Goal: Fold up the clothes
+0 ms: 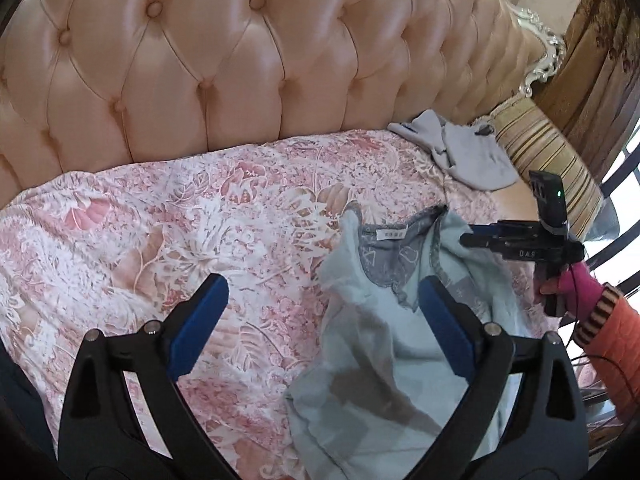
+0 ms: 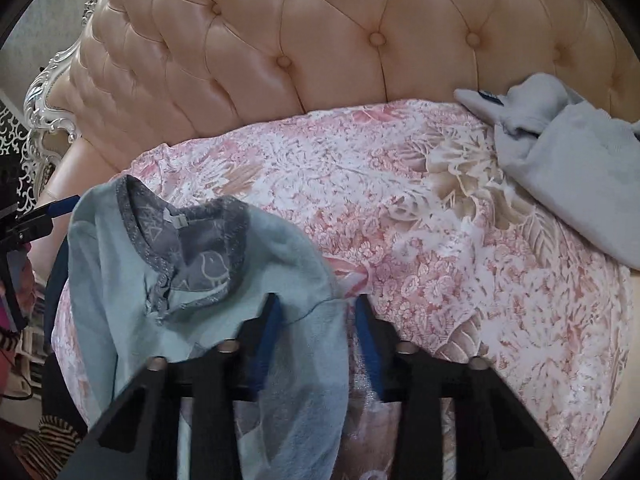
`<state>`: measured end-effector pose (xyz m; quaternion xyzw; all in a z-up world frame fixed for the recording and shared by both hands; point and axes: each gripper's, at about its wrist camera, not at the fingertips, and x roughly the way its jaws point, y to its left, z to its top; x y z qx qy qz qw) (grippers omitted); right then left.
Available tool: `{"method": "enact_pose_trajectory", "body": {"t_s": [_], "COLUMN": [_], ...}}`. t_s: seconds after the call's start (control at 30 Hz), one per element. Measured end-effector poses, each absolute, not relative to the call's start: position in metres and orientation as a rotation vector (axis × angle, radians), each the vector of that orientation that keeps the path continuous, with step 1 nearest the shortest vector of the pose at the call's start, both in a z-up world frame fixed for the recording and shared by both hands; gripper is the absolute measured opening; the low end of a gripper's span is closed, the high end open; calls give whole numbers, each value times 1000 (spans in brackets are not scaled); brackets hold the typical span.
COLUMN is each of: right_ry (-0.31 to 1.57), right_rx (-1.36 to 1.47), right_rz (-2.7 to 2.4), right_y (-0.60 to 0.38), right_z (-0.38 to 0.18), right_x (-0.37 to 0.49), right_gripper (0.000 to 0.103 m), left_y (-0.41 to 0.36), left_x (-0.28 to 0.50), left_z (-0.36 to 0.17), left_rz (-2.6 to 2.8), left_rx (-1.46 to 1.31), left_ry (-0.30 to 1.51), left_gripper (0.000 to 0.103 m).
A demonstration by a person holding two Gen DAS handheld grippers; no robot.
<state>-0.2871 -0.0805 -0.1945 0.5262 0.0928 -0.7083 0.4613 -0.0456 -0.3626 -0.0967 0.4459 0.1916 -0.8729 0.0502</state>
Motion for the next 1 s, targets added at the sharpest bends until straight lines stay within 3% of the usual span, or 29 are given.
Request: {"method": "enact_pose_trajectory", "body": {"t_s": [0.03,0.23,0.53,0.57,0.6,0.63,0.8,1.0], "right_ry": [227,235,271,266,258,247,216,194], "right_rx": [1302,1214,1138,1138,1138,1139,1137,1115], "right_rz": [-1743,-1807,-1827,-1829,-1834,-1836,-1850,-1901], "right_y": [-80,-76,-79,-78,-77,-75,-67,-56], "right_z": [-196,-175,-150,-150,-150,-150,-148,-138], "right_x": [-288,-273,-257,-257,-257,-258,-254,-248], "right_gripper": [13,11,11,11,11,11,11,11], "left_y": [-360,-337,-315,-314,-313,-313,-318,-320], "left_x": [-46,-44,-48,-49,-52,-54,-49,-32], "left_z": [-98,-97,-96,-99,-104,-109,-123,-116], "left_rz": [-2651,-2600,-2583,-2582,-2567,-2545,-2482,-2494], "left_rx": [1364,1333,1257,1263,1288,1309,1305,1264], "left_ry": [565,324,410,440,470,489,552,619], "left_gripper": [97,97,94,75,40,28,5,4]}}
